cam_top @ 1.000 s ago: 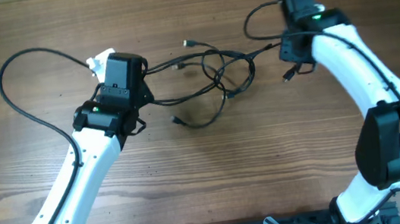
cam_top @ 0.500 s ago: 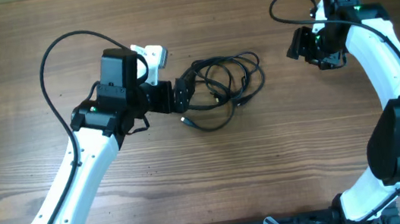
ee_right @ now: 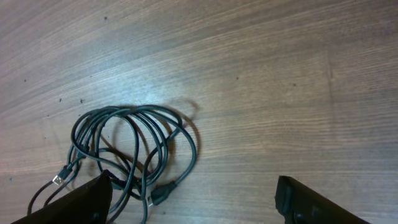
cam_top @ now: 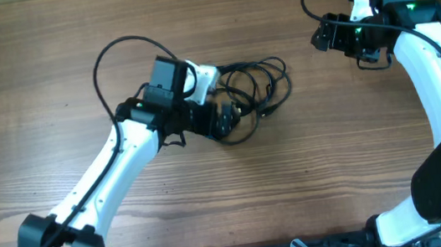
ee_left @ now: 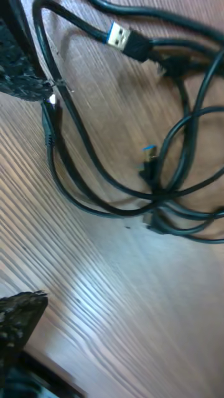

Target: Untangle cables

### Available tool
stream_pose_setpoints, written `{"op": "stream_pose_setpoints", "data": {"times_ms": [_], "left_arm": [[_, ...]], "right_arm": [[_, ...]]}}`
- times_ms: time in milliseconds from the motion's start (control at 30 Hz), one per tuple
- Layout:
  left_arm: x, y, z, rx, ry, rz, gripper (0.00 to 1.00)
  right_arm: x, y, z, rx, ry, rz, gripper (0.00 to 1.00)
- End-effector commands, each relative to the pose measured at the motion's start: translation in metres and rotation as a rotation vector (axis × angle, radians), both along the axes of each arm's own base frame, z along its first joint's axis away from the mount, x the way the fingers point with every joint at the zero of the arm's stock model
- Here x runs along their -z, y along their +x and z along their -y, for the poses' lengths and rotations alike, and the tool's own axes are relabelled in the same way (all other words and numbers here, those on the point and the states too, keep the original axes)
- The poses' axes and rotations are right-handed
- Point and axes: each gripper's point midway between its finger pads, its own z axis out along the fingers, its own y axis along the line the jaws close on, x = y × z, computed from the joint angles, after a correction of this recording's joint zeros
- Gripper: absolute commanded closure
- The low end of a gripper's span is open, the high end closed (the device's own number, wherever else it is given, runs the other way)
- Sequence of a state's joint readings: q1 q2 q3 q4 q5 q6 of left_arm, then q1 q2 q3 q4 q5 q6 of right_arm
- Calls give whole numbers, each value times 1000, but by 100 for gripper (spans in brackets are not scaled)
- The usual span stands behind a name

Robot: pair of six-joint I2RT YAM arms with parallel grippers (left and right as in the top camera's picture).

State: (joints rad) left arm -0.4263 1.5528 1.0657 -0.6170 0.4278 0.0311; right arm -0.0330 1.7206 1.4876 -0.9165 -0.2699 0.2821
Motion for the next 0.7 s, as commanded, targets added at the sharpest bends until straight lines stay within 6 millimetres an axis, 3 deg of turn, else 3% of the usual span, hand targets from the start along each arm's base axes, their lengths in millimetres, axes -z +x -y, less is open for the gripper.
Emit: {"op": "stream_pose_setpoints", "data": {"times_ms": [0,100,233,333,400,433,467,500,600,667], "left_arm": [[18,8,-11,90,126,84,9],[37,24,-24,45,232,109,15],[62,23,-23,157,279,107,23],[67,22,-20,225,295,130,27],[65,26,-18,222,288,153,40],[64,29,-17,221,284,163,52],[62,32,-15,217,278,181,84],[60,38,-13,211,274,204,96],[45,49,-8,195,249,266,96],[15,59,-3,108,196,297,96]], "right_arm": [[-8,1,-5,-31,14,23,14],[-8,0,-8,-37,13,23,14],[-8,0,-12,-44,14,22,14],[-8,0,-12,-46,14,22,15],[-8,-1,-12,-46,14,19,14],[-7,-1,-12,-46,14,19,14],[-8,-1,-12,-46,14,19,14],[-7,-1,-12,-46,15,19,14],[-7,-1,-12,-46,14,19,14],[-7,-1,-12,-47,15,18,14]]}}
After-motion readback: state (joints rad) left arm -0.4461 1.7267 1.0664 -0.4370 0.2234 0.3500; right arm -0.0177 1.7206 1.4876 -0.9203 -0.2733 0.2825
